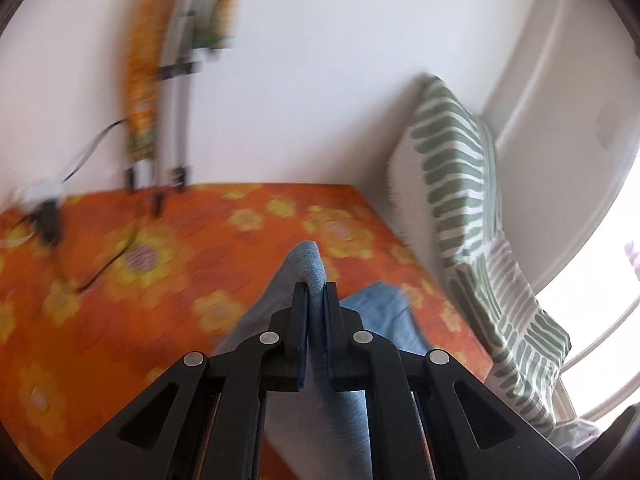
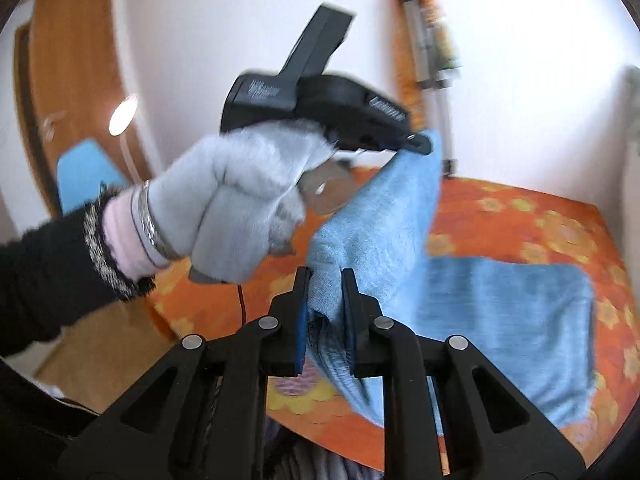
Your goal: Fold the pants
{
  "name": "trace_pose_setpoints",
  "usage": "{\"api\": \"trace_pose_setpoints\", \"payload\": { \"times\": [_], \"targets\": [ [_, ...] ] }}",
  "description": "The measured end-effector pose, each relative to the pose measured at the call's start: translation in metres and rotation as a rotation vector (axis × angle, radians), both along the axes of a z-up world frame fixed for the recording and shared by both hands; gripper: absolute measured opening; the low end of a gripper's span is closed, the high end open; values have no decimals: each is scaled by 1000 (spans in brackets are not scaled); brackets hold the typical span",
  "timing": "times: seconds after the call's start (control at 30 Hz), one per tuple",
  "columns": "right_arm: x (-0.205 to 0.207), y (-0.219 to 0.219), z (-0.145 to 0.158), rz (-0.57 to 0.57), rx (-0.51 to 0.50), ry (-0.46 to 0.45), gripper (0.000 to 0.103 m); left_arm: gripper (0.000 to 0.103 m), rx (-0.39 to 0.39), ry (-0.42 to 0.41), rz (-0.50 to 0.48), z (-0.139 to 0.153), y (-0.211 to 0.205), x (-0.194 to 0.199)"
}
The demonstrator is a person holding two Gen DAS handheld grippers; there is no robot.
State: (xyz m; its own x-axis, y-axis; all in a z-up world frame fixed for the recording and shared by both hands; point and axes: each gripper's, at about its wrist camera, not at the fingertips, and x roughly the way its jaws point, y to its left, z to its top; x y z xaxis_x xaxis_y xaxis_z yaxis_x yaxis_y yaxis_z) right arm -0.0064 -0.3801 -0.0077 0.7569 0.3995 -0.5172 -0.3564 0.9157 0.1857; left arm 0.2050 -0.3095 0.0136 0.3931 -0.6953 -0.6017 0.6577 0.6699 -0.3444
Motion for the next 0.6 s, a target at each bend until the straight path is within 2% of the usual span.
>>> {"api": "trace_pose_setpoints", "payload": {
  "times": [0.13,0.27,0.43,0.53,0.6],
  "targets": [
    [-5,-68,9,-126,56,-2,14,5,7,0,-62,-1,-65,-1],
    [-6,-136,-1,-254,85,41,14,1,14,1,-111,-11,-126,-3],
    [-6,-208,-41,-379,152,153,13,1,70,38,-171,-39,-191,-7],
    [-5,-235,-72,-440,170,209,13,1,80,34,-178,-44,-196,-10],
    [-7,-256,-99,-445,260,274,13,1,113,5,-185,-45,-184,-18]
  ]
}}
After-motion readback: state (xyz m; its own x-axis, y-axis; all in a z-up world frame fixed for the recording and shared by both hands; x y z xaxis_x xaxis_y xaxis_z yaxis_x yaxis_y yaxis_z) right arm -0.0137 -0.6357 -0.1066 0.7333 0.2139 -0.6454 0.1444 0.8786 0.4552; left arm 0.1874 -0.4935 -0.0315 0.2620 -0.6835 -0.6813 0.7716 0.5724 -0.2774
